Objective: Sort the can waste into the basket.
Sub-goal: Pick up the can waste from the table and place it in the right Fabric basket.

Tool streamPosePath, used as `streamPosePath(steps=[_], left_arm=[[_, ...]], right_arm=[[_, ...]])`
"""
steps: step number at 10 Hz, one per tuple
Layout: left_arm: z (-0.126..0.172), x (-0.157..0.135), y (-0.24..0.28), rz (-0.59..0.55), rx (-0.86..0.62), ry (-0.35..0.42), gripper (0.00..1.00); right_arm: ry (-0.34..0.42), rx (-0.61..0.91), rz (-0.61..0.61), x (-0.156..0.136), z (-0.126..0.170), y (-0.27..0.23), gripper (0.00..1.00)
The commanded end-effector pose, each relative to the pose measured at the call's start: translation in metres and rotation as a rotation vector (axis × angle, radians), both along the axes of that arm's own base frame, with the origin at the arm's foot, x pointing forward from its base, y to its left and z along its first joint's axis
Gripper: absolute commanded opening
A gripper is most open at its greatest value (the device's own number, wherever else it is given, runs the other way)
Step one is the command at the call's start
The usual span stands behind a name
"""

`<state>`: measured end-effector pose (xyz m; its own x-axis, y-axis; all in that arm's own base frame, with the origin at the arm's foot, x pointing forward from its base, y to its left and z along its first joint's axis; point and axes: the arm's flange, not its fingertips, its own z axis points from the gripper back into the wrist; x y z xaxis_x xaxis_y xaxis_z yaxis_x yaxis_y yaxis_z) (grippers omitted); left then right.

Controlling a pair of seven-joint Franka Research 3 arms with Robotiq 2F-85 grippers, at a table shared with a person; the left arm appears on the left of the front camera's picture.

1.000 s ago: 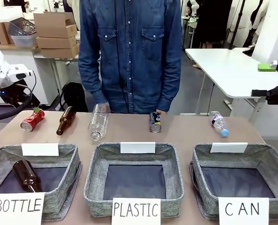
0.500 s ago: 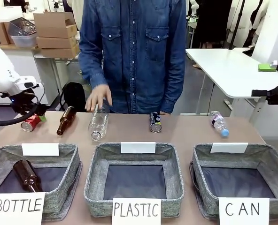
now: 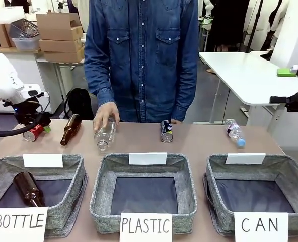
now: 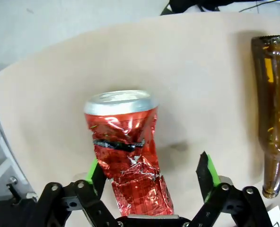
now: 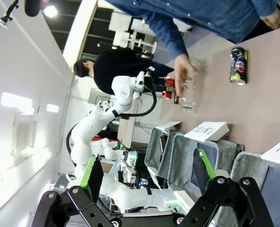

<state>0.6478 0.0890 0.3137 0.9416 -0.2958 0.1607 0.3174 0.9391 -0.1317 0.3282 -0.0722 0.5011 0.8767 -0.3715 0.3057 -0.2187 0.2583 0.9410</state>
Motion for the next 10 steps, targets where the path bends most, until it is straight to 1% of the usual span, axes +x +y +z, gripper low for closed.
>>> streamPosePath(steps=[1, 2, 3, 5, 6, 7, 8, 9, 10], left_arm=[[0.006, 0.001, 0.006, -0.012, -0.019, -0.025, 0.47], [0.007, -0.001, 0.007, -0.008, -0.014, -0.031, 0.33], [0.009, -0.002, 0.009, -0.006, -0.012, -0.036, 0.00], [0.015, -0.005, 0.012, 0.001, -0.001, -0.058, 0.00], [0.017, -0.006, 0.013, 0.005, 0.001, -0.065, 0.12], [0.019, -0.008, 0.015, 0.009, 0.007, -0.070, 0.03], [0.020, -0.010, 0.016, 0.012, 0.011, -0.076, 0.00], [0.023, -0.012, 0.017, 0.027, 0.033, -0.093, 0.00], [0.035, -0.016, 0.020, 0.051, 0.022, -0.127, 0.00]], right_arm=[[-0.036, 0.010, -0.001, 0.004, 0.001, 0.001, 1.00], [-0.036, 0.010, -0.001, 0.004, 0.001, 0.001, 1.00], [-0.036, 0.010, -0.001, 0.004, 0.001, 0.001, 1.00], [-0.036, 0.010, -0.001, 0.004, 0.001, 0.001, 1.00], [-0.036, 0.010, -0.001, 0.004, 0.001, 0.001, 1.00], [-0.036, 0.010, -0.001, 0.004, 0.001, 0.001, 1.00], [-0.036, 0.010, -0.001, 0.004, 0.001, 0.001, 1.00], [-0.036, 0.010, -0.001, 0.004, 0.001, 0.001, 1.00], [-0.036, 0.010, -0.001, 0.004, 0.001, 0.001, 1.00]])
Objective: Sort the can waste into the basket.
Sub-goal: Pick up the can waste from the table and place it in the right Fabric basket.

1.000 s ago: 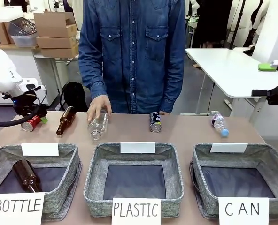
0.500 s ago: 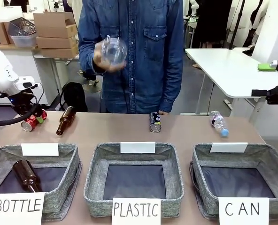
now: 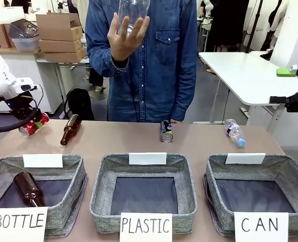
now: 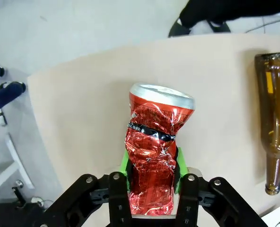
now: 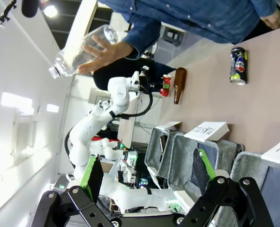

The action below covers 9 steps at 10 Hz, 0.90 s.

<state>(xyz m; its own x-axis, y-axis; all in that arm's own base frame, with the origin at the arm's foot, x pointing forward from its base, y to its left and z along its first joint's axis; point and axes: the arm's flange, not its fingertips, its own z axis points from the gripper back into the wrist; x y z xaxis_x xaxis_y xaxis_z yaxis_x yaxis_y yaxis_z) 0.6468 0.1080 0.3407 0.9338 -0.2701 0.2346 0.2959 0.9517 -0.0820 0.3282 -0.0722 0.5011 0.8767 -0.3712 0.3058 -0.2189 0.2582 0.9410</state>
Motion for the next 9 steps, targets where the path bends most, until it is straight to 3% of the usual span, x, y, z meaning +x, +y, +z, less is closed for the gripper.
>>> streamPosePath(steps=[1, 2, 3, 5, 7, 9], left_arm=[[0.034, -0.024, 0.006, 0.078, -0.064, -0.053, 0.00], [0.079, -0.045, 0.011, 0.164, -0.184, -0.036, 0.00], [0.138, -0.086, 0.016, 0.204, -0.320, 0.030, 0.00], [0.215, -0.173, 0.017, 0.141, -0.386, 0.091, 0.00], [0.255, -0.262, 0.009, 0.132, -0.459, -0.013, 0.00], [0.263, -0.347, 0.013, -0.013, -0.520, -0.131, 0.00]], right_arm=[[-0.036, 0.010, -0.001, 0.004, 0.001, 0.001, 1.00], [-0.036, 0.010, -0.001, 0.004, 0.001, 0.001, 1.00], [-0.036, 0.010, -0.001, 0.004, 0.001, 0.001, 1.00], [-0.036, 0.010, -0.001, 0.004, 0.001, 0.001, 1.00], [-0.036, 0.010, -0.001, 0.004, 0.001, 0.001, 1.00], [-0.036, 0.010, -0.001, 0.004, 0.001, 0.001, 1.00]])
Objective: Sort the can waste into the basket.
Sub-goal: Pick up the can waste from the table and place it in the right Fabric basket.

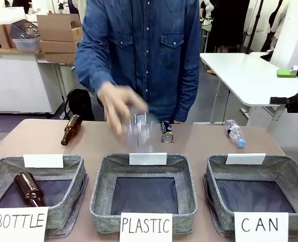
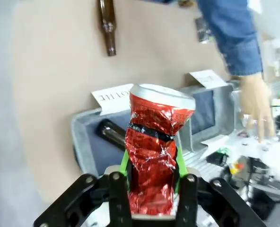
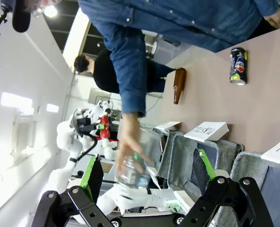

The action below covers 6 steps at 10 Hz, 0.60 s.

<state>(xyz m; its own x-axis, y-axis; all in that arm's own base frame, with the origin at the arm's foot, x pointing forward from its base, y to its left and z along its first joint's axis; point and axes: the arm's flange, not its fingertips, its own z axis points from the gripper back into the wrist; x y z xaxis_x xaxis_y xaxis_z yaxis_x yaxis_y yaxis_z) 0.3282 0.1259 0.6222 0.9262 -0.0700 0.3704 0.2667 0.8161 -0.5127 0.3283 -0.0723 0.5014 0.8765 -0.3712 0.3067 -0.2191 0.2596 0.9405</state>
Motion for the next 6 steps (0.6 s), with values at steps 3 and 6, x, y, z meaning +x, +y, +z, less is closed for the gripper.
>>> streamPosePath(steps=[3, 6], left_arm=[[-0.003, -0.036, 0.001, -0.032, -0.021, -0.086, 0.00], [-0.003, -0.036, 0.001, -0.032, -0.021, -0.086, 0.00]], right_arm=[[-0.036, 0.012, -0.001, 0.004, 0.001, 0.001, 1.00], [-0.036, 0.012, -0.001, 0.004, 0.001, 0.001, 1.00]])
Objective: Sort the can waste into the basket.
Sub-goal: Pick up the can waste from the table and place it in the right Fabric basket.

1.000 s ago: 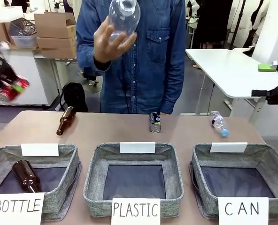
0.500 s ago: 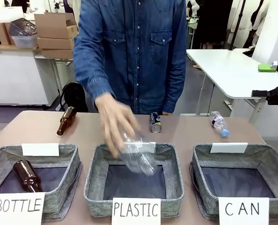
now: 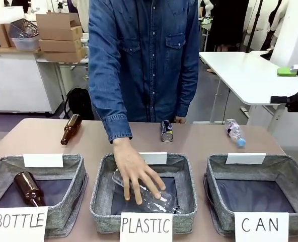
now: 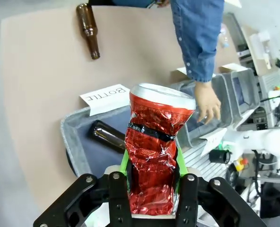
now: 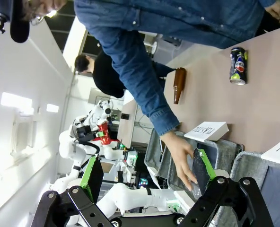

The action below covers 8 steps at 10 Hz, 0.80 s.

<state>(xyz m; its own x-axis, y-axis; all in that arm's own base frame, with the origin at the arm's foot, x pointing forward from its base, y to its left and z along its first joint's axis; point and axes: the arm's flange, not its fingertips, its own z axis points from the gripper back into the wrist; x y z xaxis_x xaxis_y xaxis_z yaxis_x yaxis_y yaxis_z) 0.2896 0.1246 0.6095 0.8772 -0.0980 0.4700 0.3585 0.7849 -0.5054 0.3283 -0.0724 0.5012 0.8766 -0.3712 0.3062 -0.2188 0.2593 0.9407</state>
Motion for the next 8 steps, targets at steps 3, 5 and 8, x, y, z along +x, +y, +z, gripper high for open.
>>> streamPosePath(steps=[3, 5, 8], left_arm=[[0.009, 0.002, 0.002, 0.014, 0.012, 0.022, 0.00], [0.012, -0.001, -0.028, -0.058, -0.084, -0.001, 0.39], [0.029, -0.045, -0.165, -0.361, -0.140, -0.138, 0.39]], right_arm=[[-0.036, 0.011, -0.001, 0.004, 0.001, 0.001, 1.00], [-0.036, 0.011, -0.001, 0.004, 0.001, 0.001, 1.00], [-0.036, -0.101, -0.077, -0.027, 0.024, -0.069, 1.00]])
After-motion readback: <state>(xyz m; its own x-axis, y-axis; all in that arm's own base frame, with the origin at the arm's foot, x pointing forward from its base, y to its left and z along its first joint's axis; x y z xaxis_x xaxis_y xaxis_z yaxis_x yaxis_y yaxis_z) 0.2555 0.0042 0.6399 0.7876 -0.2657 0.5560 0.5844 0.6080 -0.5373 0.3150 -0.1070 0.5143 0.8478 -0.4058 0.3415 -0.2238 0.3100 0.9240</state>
